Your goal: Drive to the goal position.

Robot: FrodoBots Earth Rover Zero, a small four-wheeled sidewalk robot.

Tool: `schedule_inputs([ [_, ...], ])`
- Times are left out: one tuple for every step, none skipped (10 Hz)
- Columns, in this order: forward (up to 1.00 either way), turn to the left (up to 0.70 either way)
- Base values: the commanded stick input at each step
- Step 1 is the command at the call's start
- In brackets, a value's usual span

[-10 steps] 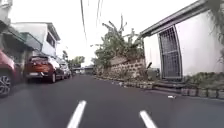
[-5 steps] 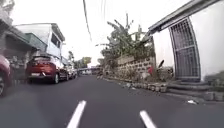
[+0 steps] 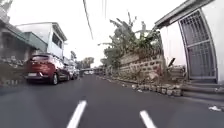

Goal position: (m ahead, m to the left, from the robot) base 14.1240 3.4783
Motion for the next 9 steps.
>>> schedule_inputs([
  [1.0, 0.07],
  [1.0, 0.0],
  [1.0, 0.0],
  [1.0, 0.0],
  [1.0, 0.11],
  [1.0, 0.29],
  [1.0, 0.4],
  [1.0, 0.4],
  [1.0, 0.08],
])
